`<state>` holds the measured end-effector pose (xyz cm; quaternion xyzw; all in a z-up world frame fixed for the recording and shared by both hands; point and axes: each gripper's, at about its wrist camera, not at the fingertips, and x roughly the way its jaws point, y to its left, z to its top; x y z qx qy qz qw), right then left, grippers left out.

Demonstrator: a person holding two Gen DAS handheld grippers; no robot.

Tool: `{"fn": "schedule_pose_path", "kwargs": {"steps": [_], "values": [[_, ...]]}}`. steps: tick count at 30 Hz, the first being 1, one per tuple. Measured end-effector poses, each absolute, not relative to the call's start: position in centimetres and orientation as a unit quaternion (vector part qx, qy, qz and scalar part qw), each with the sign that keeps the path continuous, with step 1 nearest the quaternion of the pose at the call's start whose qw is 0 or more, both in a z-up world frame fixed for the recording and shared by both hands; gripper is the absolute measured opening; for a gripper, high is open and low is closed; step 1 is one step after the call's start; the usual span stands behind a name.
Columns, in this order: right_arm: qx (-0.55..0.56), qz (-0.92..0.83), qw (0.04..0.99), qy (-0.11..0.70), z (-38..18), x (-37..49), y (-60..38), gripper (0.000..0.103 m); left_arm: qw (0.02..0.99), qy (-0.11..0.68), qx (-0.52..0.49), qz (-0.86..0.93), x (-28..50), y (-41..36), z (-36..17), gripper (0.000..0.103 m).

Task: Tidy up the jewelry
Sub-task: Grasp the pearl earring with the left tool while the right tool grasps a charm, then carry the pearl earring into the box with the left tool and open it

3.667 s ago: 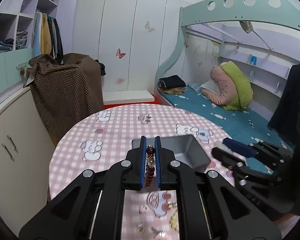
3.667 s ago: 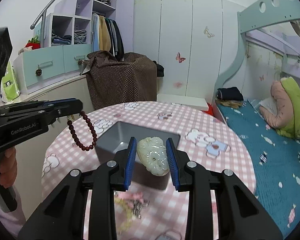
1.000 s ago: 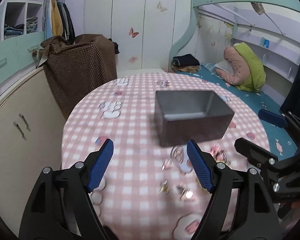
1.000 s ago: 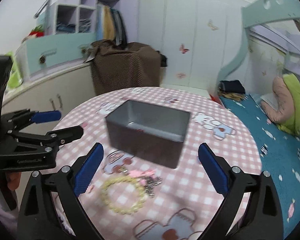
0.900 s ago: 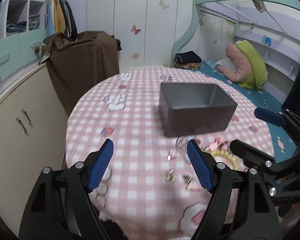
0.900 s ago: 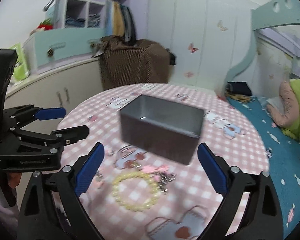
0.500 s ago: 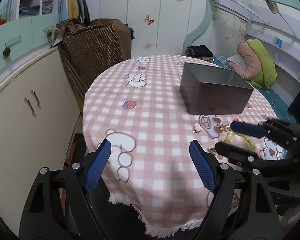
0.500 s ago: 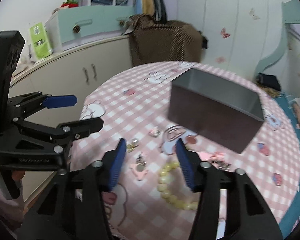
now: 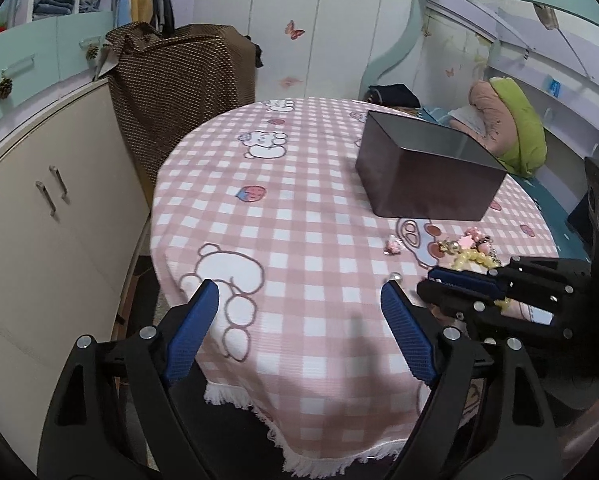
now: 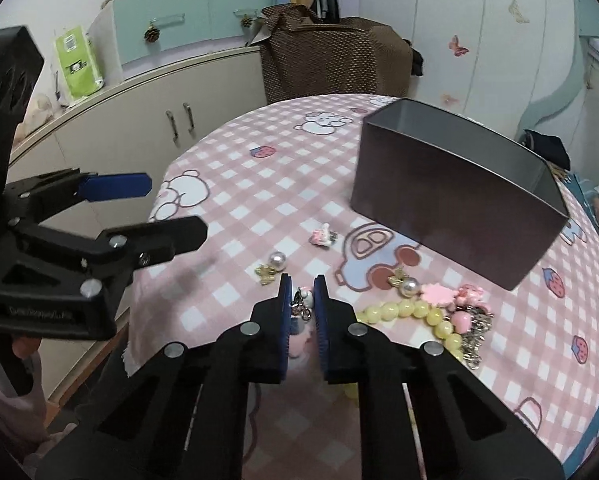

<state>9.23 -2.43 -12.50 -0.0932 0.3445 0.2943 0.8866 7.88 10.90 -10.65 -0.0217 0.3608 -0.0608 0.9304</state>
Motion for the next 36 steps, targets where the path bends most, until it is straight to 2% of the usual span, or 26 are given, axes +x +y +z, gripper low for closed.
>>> {"fn": "schedule_pose_path", "kwargs": {"steps": [8, 15, 17, 18, 22, 24, 26, 36], "values": [[-0.043, 0.264, 0.907, 0.325, -10.8, 9.4, -5.8, 0.011, 0.926, 0.367, -0.013, -0.091, 8.5, 8.7, -10.9, 0.082], [-0.013, 0.226, 0.925, 0.304, -9.6, 9.0, -9.5, 0.011, 0.92, 0.378, 0.002, -0.101, 9.5, 6.9, -11.8, 0.064], [-0.008, 0.215, 0.929, 0.301, -9.6, 9.0, -10.3, 0.011, 0.919, 0.381, 0.005, -0.104, 9.9, 6.5, -12.2, 0.062], [-0.003, 0.209, 0.931, 0.301, -9.7, 9.0, -10.7, 0.011, 0.919, 0.381, 0.008, -0.103, 10.1, 6.2, -12.3, 0.054], [0.01, 0.198, 0.932, 0.304, -9.9, 9.3, -11.8, 0.011, 0.921, 0.375, 0.03, -0.104, 10.2, 5.3, -12.6, 0.034], [0.011, 0.192, 0.932, 0.307, -10.1, 9.3, -12.0, 0.011, 0.92, 0.375, 0.029, -0.106, 10.4, 5.1, -12.6, 0.018], [0.011, 0.196, 0.931, 0.309, -10.4, 9.3, -12.0, 0.011, 0.92, 0.373, 0.032, -0.113, 10.4, 4.9, -12.6, 0.011], [0.02, 0.193, 0.931, 0.308, -10.3, 9.3, -12.7, 0.011, 0.921, 0.375, 0.029, -0.102, 10.6, 4.5, -12.7, 0.011]]}}
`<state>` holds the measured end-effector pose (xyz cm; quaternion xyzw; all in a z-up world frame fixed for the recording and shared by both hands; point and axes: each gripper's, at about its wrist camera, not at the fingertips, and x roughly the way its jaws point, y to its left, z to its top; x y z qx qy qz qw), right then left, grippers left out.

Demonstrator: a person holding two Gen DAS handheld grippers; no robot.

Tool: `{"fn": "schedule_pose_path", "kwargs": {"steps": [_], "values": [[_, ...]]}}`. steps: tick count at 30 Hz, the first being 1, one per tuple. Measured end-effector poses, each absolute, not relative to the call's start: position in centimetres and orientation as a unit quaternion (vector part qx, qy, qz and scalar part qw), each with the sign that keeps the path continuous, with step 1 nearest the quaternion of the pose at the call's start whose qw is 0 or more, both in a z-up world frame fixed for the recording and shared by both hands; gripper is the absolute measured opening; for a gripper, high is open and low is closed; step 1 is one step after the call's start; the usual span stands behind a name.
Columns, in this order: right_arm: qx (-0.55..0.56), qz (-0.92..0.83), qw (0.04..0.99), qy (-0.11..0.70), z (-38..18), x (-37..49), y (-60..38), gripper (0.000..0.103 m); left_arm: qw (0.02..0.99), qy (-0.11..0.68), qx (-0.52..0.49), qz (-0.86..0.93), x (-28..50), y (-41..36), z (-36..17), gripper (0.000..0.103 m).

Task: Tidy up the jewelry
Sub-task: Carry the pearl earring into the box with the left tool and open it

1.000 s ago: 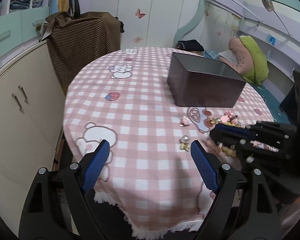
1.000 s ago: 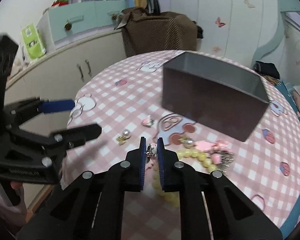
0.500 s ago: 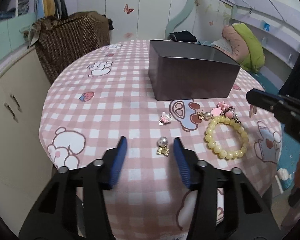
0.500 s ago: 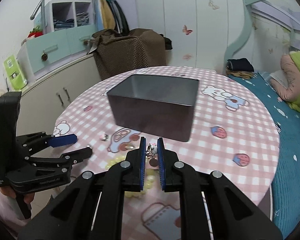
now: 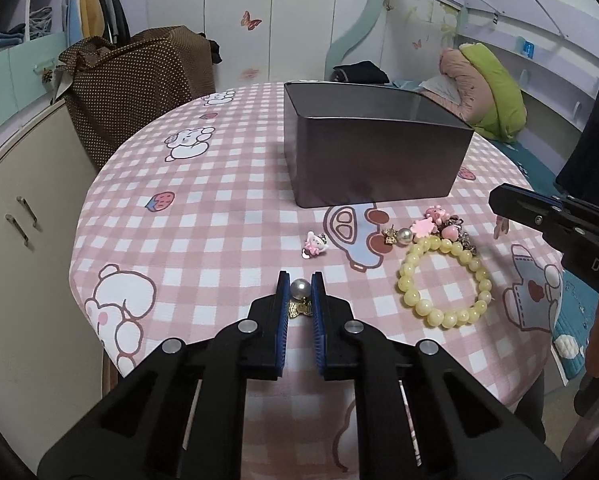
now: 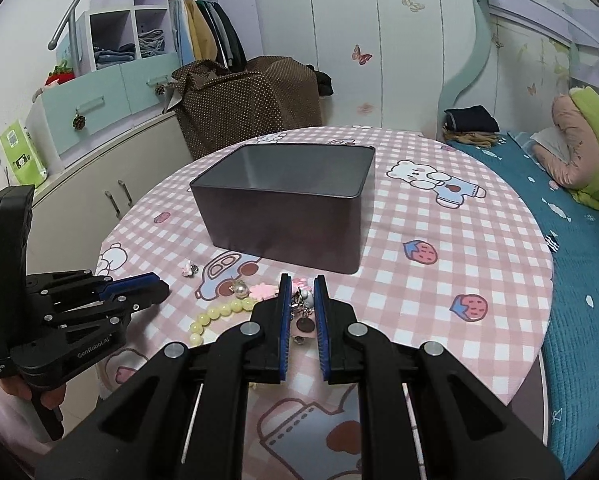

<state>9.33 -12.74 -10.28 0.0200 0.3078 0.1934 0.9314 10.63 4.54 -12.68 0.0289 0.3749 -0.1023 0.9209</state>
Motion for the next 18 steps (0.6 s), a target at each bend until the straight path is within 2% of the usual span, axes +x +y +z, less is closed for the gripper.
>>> {"fn": "schedule_pose_path", "kwargs": {"steps": [18], "values": [[0.008, 0.189, 0.941, 0.28, -7.9, 11.2, -12.7, 0.011, 0.936, 0.329, 0.033, -0.119, 11.8, 3.1, -9.3, 0.011]]}}
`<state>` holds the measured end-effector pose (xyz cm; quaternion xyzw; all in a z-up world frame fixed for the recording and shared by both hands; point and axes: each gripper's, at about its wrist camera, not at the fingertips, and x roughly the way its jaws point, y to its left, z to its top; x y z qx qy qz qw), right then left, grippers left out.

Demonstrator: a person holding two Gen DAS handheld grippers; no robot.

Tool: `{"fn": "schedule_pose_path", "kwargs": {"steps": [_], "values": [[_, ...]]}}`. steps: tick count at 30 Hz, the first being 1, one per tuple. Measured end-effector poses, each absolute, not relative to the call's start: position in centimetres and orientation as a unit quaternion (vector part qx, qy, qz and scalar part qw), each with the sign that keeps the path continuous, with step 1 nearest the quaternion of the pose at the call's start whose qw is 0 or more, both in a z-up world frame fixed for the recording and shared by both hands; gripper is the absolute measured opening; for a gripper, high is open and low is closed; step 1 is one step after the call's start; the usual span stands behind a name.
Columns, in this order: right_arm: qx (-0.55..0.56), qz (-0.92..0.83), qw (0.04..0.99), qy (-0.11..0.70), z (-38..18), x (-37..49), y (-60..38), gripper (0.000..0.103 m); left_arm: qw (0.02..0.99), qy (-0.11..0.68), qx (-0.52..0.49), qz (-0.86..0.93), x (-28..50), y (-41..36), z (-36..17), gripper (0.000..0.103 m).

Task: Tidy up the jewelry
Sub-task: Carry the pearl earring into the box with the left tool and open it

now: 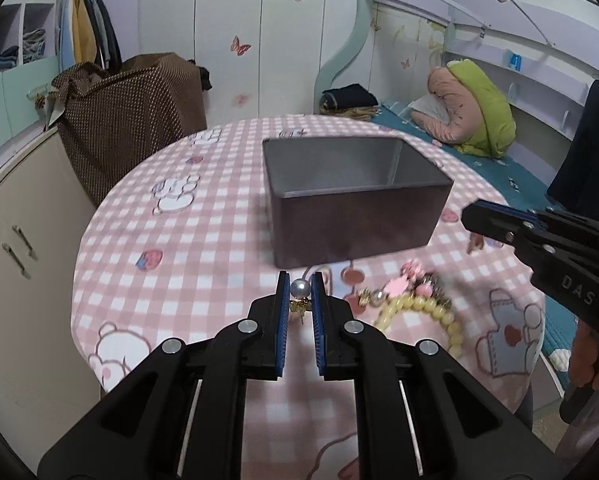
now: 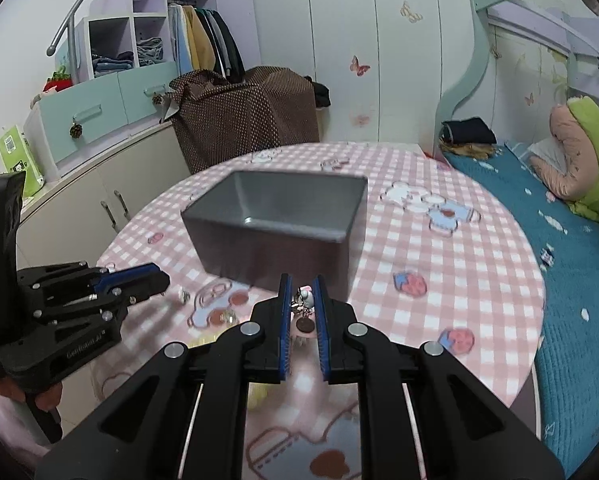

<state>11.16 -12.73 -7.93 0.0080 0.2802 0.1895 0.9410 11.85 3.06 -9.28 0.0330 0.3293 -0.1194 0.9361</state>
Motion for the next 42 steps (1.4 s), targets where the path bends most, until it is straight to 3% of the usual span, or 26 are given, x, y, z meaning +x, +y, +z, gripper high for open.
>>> {"fn": "schedule_pose_path", "kwargs": {"steps": [14, 29, 32, 34, 36, 40, 42], "values": [[0.003, 0.196, 0.948, 0.25, -5.4, 15.4, -12.0, 0.011, 0.951, 0.282, 0.023, -0.129, 15.5, 1.9, -5.0, 0.011], [0.034, 0.194, 0.942, 0.272, -6.6, 18.5, -12.7, 0.014, 0.944, 0.303, 0.009, -0.128, 20.7, 1.2, -6.3, 0.011], [0.046, 0.188, 0.944, 0.268, -6.5, 18.6, -13.3, 0.021, 0.943, 0.307, 0.009, -0.128, 21.0, 1.1, -6.6, 0.011], [0.048, 0.179, 0.946, 0.266, -6.4, 18.7, -13.6, 0.044, 0.942, 0.309, 0.01, -0.128, 21.2, 1.1, -6.8, 0.011], [0.044, 0.163, 0.951, 0.261, -6.3, 18.5, -14.0, 0.059, 0.942, 0.309, 0.009, -0.128, 21.2, 1.1, -6.9, 0.011], [0.043, 0.149, 0.952, 0.263, -6.6, 18.5, -14.7, 0.066, 0.942, 0.313, 0.012, -0.121, 21.4, 1.0, -7.1, 0.012], [0.042, 0.144, 0.952, 0.267, -6.7, 18.5, -14.9, 0.067, 0.942, 0.313, 0.016, -0.122, 21.4, 1.0, -7.2, 0.022]]}}
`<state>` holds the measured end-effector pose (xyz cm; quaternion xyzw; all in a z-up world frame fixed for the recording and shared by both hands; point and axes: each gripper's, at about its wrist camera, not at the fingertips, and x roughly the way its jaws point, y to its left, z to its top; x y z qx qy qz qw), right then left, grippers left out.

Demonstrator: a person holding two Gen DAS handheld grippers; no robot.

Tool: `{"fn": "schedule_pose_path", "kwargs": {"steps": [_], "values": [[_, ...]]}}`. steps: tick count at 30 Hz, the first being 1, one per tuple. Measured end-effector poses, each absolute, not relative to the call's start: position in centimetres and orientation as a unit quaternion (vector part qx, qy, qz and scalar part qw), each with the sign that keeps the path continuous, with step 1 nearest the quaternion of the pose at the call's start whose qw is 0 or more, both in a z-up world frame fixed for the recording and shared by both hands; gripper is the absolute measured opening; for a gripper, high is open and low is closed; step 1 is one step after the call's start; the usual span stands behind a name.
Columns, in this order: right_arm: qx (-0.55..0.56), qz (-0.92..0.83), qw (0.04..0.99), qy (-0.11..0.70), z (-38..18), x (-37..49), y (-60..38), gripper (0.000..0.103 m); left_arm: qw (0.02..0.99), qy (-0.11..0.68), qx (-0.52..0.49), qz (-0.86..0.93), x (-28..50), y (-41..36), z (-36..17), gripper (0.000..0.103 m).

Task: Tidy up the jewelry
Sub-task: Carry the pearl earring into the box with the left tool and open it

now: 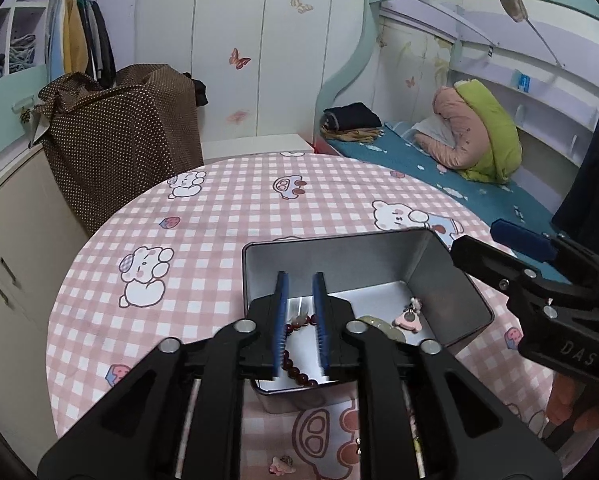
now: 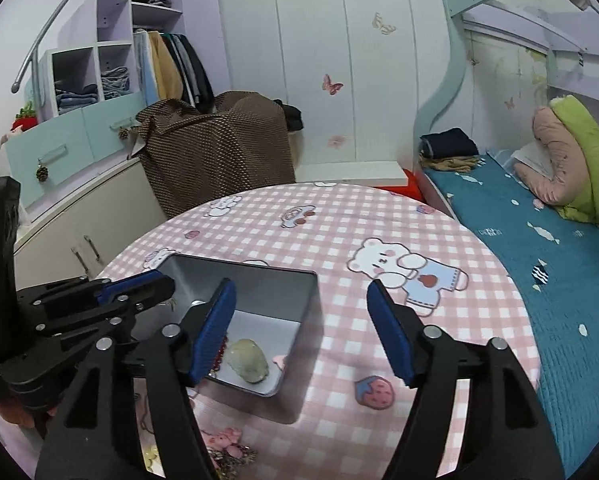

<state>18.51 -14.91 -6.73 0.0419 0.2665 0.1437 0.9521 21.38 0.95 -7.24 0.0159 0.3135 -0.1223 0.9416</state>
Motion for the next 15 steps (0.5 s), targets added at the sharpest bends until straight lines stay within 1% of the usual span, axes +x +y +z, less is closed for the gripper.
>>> {"fn": "schedule_pose_path", "kwargs": {"steps": [1, 2, 4, 5, 6, 15], "values": [[0.041, 0.142, 0.952, 0.269, -6.86, 18.48, -15.05, 0.068, 0.942, 0.312, 0.017, -0.121, 21.29, 0.88, -7.28, 0.032], [0.042, 0.139, 0.952, 0.269, -6.89, 18.52, -15.08, 0.068, 0.943, 0.31, 0.017, -0.121, 21.24, 0.87, -7.28, 0.039], [0.045, 0.135, 0.952, 0.272, -7.08, 18.47, -15.33, 0.07, 0.944, 0.305, 0.019, -0.123, 21.08, 0.79, -7.19, 0.04], [0.046, 0.134, 0.952, 0.273, -7.13, 18.46, -15.45, 0.07, 0.945, 0.304, 0.019, -0.122, 21.07, 0.84, -7.17, 0.045], [0.047, 0.132, 0.952, 0.274, -7.18, 18.43, -15.55, 0.071, 0.945, 0.304, 0.02, -0.122, 21.05, 0.97, -7.14, 0.047], [0.046, 0.127, 0.953, 0.272, -7.03, 17.79, -15.8, 0.071, 0.944, 0.305, 0.022, -0.122, 20.56, 1.1, -7.07, 0.047]]}}
